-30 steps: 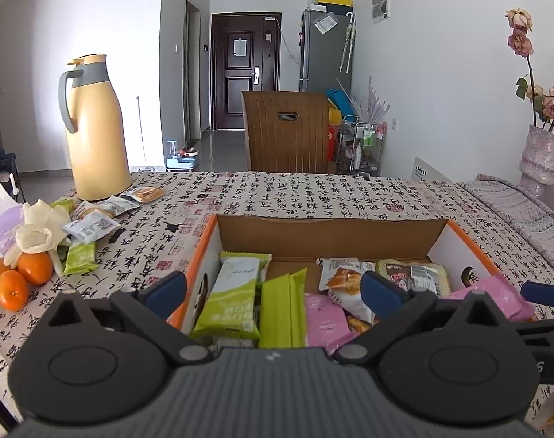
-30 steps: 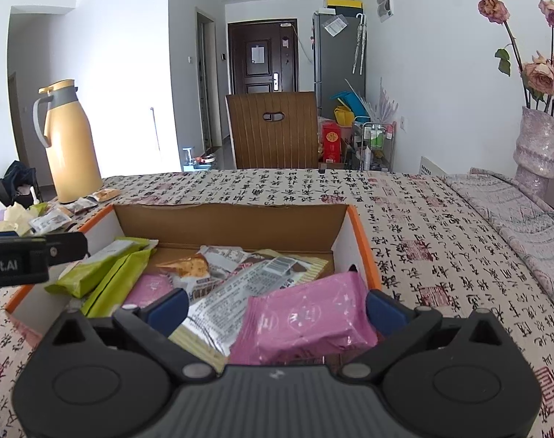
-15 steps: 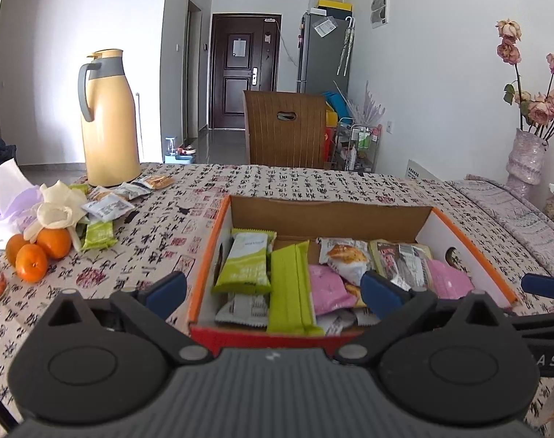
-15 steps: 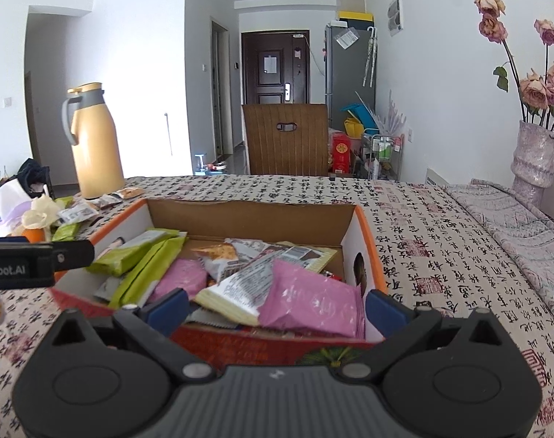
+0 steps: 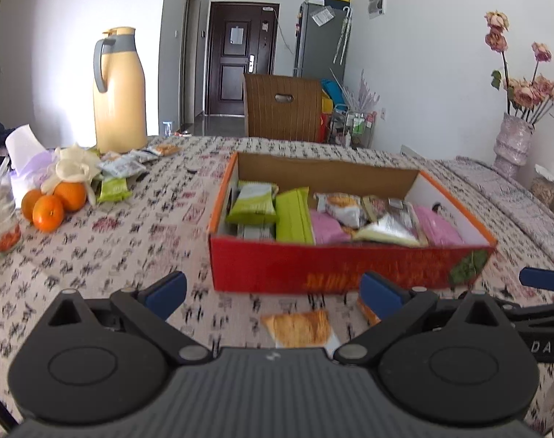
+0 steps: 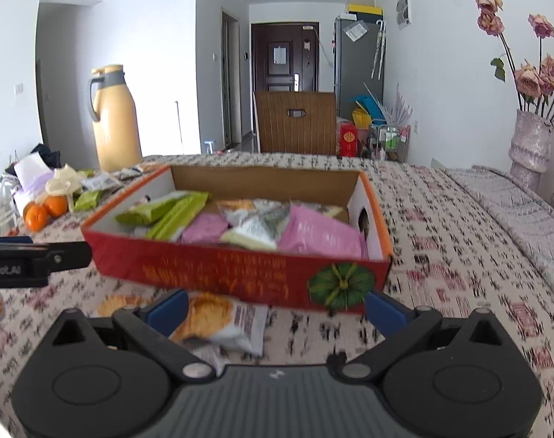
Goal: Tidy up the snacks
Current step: 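Move both tools back toward the biscuit packets on the table, then grasp a white biscuit packet with the right tool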
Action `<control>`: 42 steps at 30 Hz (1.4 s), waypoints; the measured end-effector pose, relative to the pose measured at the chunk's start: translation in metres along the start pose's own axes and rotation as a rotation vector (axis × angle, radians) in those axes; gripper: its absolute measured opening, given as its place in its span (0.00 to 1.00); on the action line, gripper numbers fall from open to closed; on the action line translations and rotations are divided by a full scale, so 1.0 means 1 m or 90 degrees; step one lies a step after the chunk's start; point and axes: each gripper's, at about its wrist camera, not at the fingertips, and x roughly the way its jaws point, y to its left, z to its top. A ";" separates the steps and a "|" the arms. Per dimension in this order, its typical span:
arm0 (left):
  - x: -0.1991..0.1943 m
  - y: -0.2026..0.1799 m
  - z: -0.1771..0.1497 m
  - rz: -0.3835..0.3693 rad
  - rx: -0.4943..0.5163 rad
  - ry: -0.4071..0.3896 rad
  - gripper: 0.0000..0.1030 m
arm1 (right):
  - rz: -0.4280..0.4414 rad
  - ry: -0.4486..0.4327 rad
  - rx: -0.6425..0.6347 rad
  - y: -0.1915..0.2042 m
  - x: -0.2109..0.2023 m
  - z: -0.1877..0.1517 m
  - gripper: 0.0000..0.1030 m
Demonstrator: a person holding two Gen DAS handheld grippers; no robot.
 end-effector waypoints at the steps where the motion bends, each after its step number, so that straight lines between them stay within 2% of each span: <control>1: -0.002 0.000 -0.004 -0.002 0.001 0.004 1.00 | -0.003 0.006 -0.001 -0.001 -0.001 -0.005 1.00; 10: -0.013 0.010 -0.035 -0.007 -0.006 0.033 1.00 | 0.009 0.066 -0.021 0.005 -0.007 -0.043 1.00; 25: -0.009 0.016 -0.040 -0.007 -0.015 0.048 1.00 | 0.041 0.098 -0.083 0.033 0.032 -0.039 0.99; 29: -0.007 0.018 -0.041 -0.006 -0.020 0.053 1.00 | 0.062 0.095 -0.069 0.033 0.035 -0.039 0.90; 31: -0.006 0.019 -0.041 -0.008 -0.021 0.055 1.00 | 0.078 0.090 -0.063 0.032 0.034 -0.040 0.81; 33: -0.005 0.019 -0.042 -0.010 -0.020 0.056 1.00 | 0.084 0.082 -0.062 0.032 0.033 -0.040 0.66; 34: -0.004 0.019 -0.042 -0.010 -0.020 0.057 1.00 | 0.088 0.080 -0.062 0.032 0.032 -0.040 0.62; 37: -0.004 0.018 -0.042 -0.012 -0.020 0.059 1.00 | 0.092 0.079 -0.063 0.031 0.031 -0.040 0.59; 39: -0.003 0.019 -0.043 -0.011 -0.021 0.060 1.00 | 0.097 0.078 -0.061 0.030 0.029 -0.041 0.52; 42: -0.001 0.018 -0.043 -0.011 -0.021 0.064 1.00 | 0.100 0.075 -0.054 0.028 0.025 -0.041 0.49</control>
